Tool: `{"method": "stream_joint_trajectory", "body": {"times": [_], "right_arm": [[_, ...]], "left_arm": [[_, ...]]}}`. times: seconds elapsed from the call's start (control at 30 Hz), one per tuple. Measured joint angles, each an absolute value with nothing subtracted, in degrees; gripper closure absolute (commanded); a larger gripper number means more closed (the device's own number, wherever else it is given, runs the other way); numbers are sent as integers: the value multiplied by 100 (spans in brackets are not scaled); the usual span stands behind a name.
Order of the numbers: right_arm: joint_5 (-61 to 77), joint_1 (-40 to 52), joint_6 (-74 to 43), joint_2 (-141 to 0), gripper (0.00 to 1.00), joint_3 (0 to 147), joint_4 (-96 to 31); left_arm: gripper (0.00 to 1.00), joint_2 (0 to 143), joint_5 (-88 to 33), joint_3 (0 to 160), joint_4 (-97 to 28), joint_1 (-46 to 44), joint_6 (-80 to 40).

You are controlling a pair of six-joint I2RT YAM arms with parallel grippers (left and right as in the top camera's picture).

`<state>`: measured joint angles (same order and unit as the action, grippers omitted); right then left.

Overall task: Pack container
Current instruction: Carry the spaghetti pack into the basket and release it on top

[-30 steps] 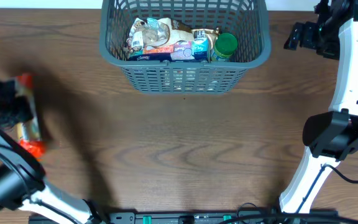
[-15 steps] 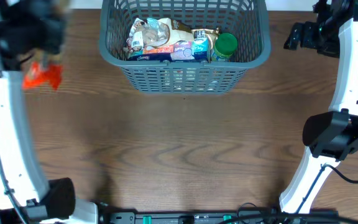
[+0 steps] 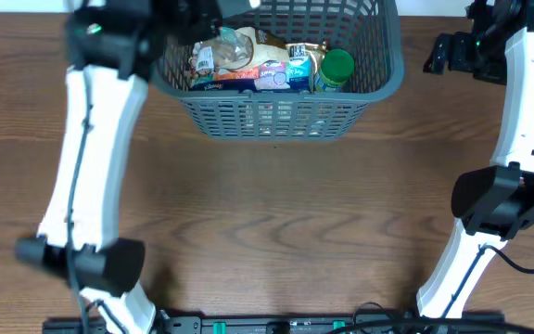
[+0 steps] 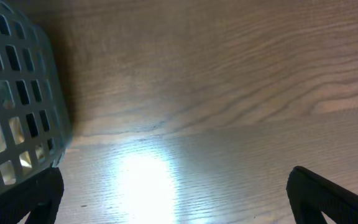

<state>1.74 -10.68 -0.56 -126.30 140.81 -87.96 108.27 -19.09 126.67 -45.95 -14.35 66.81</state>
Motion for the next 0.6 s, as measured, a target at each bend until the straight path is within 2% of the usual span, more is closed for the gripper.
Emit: {"method": "stream_joint_trajectory", "body": {"times": [0.37,0.57,0.6], "right_arm": [[174,-1068,-56,-12630,1,14081,-8917],[174,-1068,-56,-12630,1,14081,-8941],[174,-1068,-56,-12630,1,14081,-8941]], "left_arm": [[94,12715,-1868,12637,-4574,-1975,6801],[94,12912,-1848,12626,-4847,-2038,6801],[91,12912,-1848,12641,-4919,-2034,6801]]}}
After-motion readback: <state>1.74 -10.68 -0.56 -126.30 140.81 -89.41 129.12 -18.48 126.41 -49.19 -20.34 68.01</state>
